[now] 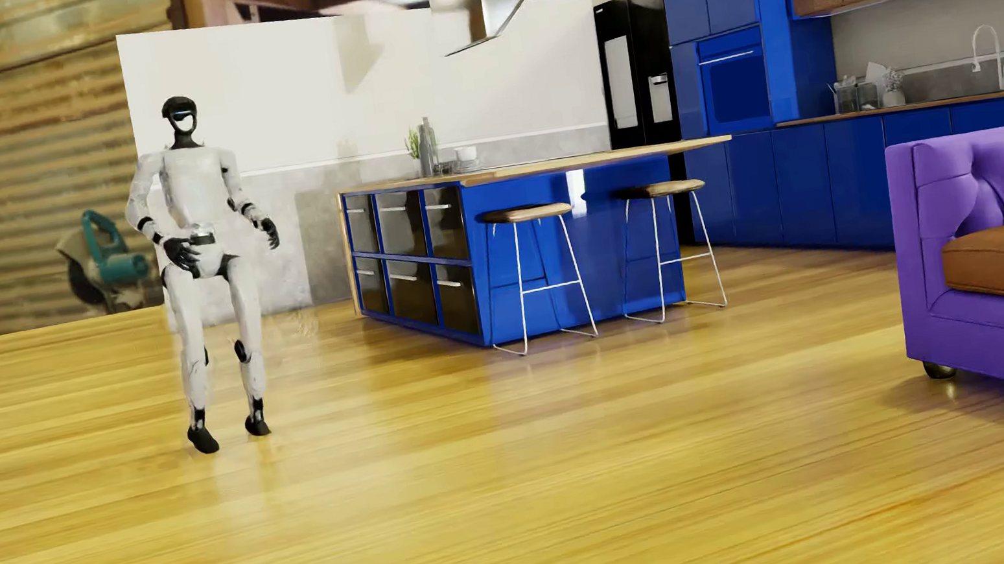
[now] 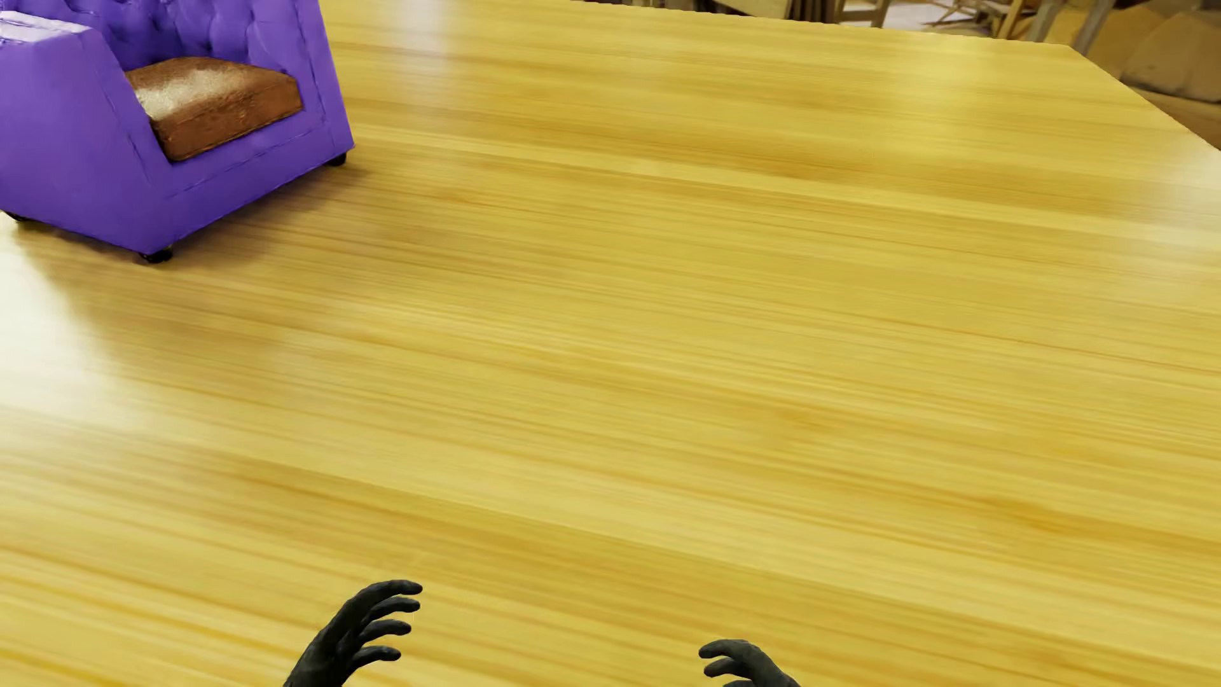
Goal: Reach
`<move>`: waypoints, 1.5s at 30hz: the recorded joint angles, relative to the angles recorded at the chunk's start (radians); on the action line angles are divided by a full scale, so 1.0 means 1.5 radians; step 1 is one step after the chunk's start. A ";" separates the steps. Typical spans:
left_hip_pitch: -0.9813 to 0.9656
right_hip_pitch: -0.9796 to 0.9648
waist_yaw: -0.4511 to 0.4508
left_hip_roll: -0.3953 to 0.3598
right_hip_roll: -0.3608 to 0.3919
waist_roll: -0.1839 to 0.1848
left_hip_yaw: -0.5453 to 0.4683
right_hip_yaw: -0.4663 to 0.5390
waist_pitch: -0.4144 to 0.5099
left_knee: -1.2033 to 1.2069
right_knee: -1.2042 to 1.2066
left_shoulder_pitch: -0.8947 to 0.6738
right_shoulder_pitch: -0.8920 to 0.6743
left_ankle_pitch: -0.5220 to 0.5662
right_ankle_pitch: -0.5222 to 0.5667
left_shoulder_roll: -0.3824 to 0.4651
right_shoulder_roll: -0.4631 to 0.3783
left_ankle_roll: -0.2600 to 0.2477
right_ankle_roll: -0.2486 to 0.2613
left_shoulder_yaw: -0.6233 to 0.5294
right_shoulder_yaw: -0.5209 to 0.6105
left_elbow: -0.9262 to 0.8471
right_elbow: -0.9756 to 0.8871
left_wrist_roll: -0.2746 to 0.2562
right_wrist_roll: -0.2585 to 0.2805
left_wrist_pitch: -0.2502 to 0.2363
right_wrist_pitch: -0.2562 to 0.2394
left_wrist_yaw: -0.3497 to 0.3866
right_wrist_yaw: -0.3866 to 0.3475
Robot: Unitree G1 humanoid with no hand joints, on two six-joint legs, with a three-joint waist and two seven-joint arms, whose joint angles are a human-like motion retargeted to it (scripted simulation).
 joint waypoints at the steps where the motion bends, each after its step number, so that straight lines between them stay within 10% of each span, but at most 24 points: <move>1: -0.003 0.000 -0.001 0.000 0.000 0.002 0.000 0.000 0.001 0.001 0.002 -0.001 -0.015 0.002 0.002 -0.004 -0.016 0.000 0.000 0.000 0.022 0.002 -0.009 0.000 0.000 0.000 0.000 0.000 0.000; 13: -0.017 0.003 -0.017 -0.005 -0.002 0.007 0.000 0.000 0.043 0.008 -0.044 -0.006 -0.019 0.012 0.033 0.002 -0.014 0.000 0.000 -0.002 -0.009 0.012 0.002 0.000 0.000 0.000 0.000 0.000 0.000; 21: -0.128 -0.092 -0.016 -0.011 -0.006 0.018 0.000 0.000 0.188 0.190 -0.004 -0.138 -0.153 0.066 0.061 0.018 -0.029 0.000 0.000 -0.049 -0.011 0.060 0.053 0.000 0.000 0.000 0.000 0.000 0.000; 27: -0.294 -0.235 -0.009 -0.008 -0.015 0.022 0.000 0.000 0.399 0.238 0.007 -0.371 -0.361 0.077 0.158 0.023 -0.064 0.000 0.000 -0.090 0.053 0.124 0.085 0.000 0.000 0.000 0.000 0.000 0.000; 35: -0.538 -0.494 0.002 0.000 -0.045 0.033 0.000 0.000 0.399 0.373 0.129 -0.819 -0.787 0.055 0.308 0.056 -0.116 0.000 0.000 -0.197 0.150 0.335 0.274 0.000 0.000 0.000 0.000 0.000 0.000; 45: -0.847 -0.805 -0.001 0.057 -0.099 0.058 0.000 0.000 0.399 0.842 0.658 -1.281 -1.281 -0.196 0.060 0.090 -0.147 0.000 0.000 -0.415 0.362 0.610 0.555 0.000 0.000 0.000 0.000 0.000 0.000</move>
